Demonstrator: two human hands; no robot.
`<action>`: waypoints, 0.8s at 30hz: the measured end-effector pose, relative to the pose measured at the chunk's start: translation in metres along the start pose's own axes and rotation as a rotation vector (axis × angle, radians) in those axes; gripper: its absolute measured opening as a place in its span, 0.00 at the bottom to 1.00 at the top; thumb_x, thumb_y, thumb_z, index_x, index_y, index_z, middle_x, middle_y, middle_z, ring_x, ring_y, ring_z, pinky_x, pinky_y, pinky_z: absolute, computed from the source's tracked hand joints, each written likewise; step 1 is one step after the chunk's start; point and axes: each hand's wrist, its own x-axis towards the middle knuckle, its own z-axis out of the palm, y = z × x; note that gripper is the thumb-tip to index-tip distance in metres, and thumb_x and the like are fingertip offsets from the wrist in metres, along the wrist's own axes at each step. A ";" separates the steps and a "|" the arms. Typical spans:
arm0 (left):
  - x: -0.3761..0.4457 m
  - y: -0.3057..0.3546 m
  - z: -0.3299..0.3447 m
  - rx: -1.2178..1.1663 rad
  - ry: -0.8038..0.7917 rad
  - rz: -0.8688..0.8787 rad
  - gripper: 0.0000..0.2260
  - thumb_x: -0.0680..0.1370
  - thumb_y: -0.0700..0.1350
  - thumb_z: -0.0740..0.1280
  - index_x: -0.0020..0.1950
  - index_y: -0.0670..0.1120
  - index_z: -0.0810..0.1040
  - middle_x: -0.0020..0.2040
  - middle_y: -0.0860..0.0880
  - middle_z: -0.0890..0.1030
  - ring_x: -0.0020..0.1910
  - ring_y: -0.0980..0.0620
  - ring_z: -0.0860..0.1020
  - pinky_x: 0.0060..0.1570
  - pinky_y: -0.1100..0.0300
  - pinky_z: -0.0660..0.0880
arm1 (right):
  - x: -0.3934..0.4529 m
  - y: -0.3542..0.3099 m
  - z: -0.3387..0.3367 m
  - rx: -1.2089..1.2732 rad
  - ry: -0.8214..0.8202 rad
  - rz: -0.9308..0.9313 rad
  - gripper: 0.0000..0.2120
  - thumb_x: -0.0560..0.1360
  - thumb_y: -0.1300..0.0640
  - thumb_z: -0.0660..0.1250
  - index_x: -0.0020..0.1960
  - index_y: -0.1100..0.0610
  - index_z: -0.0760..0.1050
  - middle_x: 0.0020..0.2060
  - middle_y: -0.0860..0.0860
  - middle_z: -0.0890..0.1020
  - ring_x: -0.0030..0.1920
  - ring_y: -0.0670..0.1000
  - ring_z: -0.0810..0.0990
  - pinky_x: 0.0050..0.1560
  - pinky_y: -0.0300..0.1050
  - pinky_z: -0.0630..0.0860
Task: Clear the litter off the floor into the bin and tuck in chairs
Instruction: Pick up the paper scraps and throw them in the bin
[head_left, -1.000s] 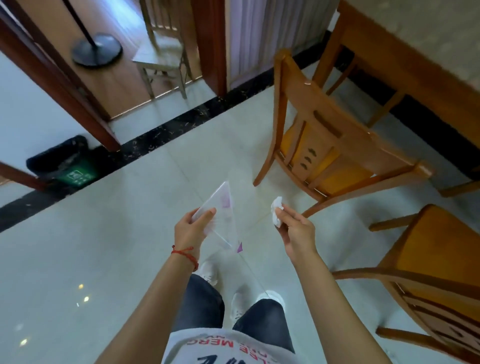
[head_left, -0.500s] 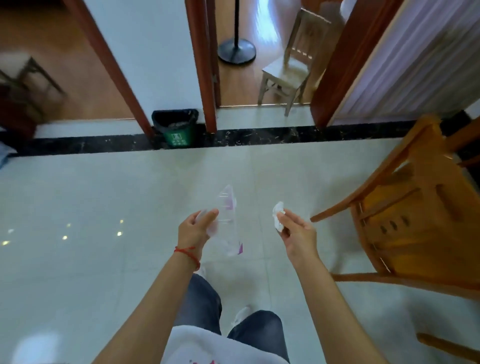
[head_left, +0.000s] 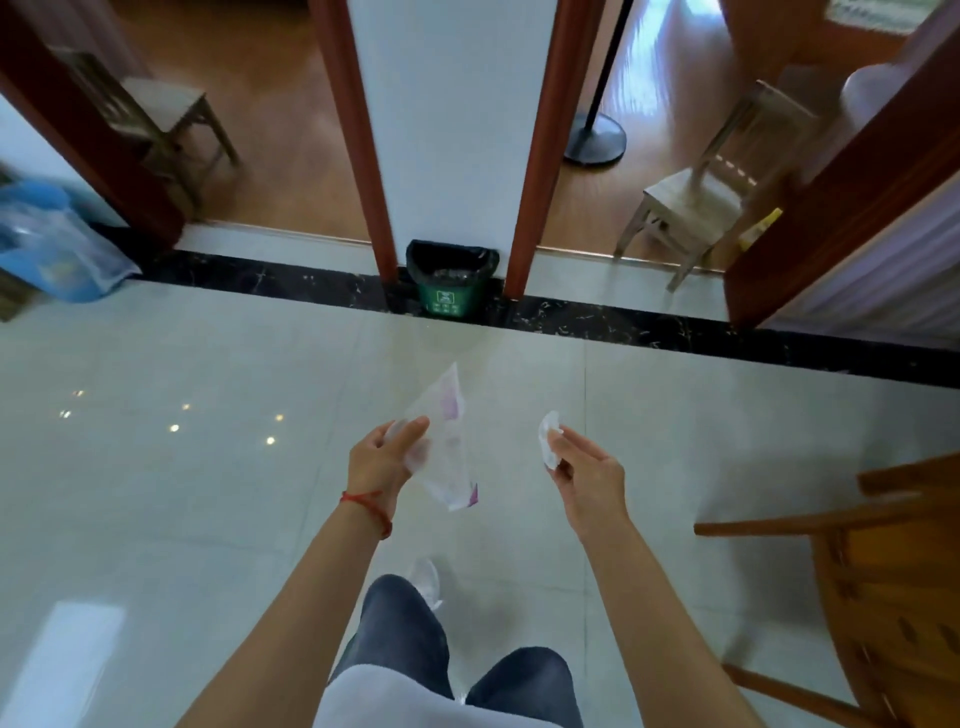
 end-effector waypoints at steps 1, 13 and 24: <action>0.012 0.011 -0.004 -0.001 0.003 0.010 0.13 0.72 0.40 0.70 0.54 0.36 0.76 0.45 0.44 0.78 0.43 0.48 0.77 0.47 0.56 0.77 | 0.007 -0.002 0.015 0.002 0.001 0.003 0.09 0.71 0.70 0.68 0.51 0.66 0.78 0.42 0.53 0.81 0.43 0.49 0.80 0.45 0.39 0.76; 0.130 0.102 0.037 -0.023 -0.003 0.017 0.10 0.73 0.40 0.69 0.52 0.37 0.75 0.44 0.46 0.79 0.43 0.50 0.77 0.41 0.60 0.75 | 0.105 -0.065 0.117 0.027 -0.008 0.015 0.11 0.71 0.70 0.67 0.54 0.66 0.77 0.43 0.54 0.81 0.42 0.49 0.79 0.42 0.38 0.75; 0.245 0.170 0.133 -0.005 0.092 -0.002 0.13 0.73 0.42 0.69 0.55 0.39 0.75 0.52 0.42 0.78 0.50 0.45 0.76 0.46 0.55 0.75 | 0.249 -0.166 0.185 -0.046 -0.051 0.033 0.05 0.71 0.68 0.69 0.46 0.63 0.78 0.40 0.55 0.80 0.40 0.49 0.78 0.42 0.39 0.75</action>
